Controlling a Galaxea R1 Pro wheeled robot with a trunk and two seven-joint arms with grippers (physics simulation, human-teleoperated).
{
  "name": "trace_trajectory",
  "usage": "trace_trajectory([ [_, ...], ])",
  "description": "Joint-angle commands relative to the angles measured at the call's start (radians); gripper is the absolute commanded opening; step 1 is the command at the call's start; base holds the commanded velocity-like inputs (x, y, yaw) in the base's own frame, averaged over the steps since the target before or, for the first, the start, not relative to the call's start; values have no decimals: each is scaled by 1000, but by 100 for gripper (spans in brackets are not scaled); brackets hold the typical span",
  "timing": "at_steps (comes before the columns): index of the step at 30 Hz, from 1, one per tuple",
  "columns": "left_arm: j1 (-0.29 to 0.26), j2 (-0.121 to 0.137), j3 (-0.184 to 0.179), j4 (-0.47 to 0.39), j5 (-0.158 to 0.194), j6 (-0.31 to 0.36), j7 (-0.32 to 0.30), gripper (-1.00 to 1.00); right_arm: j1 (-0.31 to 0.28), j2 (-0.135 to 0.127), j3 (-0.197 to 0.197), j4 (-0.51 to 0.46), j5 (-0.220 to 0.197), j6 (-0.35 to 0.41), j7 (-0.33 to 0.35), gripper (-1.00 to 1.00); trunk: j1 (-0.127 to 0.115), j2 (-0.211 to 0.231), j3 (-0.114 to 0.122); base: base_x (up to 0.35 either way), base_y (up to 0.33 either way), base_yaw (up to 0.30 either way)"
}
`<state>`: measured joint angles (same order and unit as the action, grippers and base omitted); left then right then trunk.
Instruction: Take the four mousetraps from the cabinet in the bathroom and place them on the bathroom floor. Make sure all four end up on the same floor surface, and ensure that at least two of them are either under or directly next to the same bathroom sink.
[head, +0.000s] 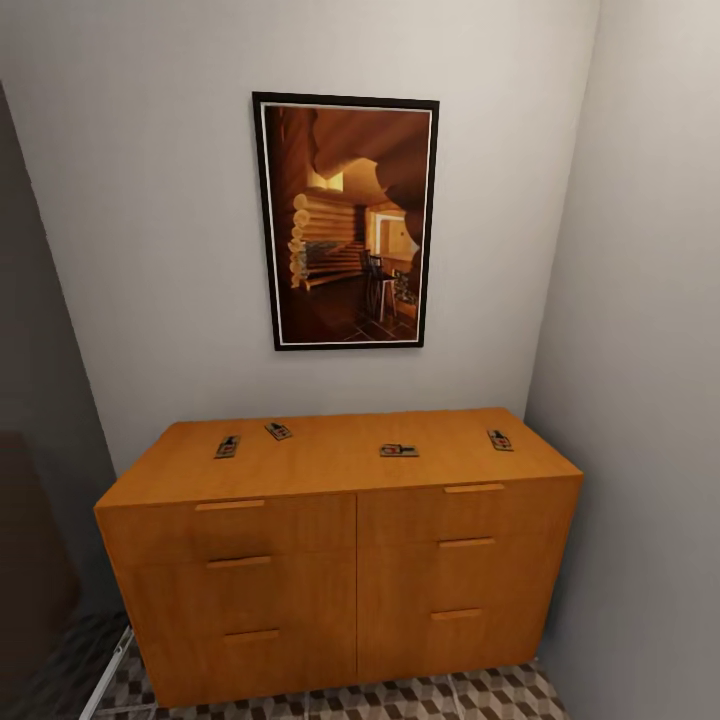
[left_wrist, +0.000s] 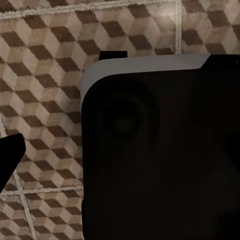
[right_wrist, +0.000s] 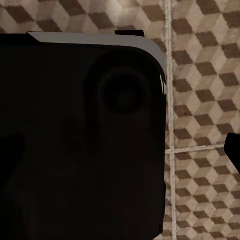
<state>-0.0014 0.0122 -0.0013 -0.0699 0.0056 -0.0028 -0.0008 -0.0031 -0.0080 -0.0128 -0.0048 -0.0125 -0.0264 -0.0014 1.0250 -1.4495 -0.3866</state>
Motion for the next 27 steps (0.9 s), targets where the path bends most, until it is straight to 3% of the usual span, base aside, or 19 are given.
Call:
trace_trajectory([
  [1,0,0,0,-1,1,0,0,100,0,0,-1,0,-1,-3,0,100,0,-1,-1,0,0,0],
  [27,0,0,3,-1,1,0,2,100,0,0,-1,0,-1,-3,0,100,0,-1,-1,0,0,0],
])
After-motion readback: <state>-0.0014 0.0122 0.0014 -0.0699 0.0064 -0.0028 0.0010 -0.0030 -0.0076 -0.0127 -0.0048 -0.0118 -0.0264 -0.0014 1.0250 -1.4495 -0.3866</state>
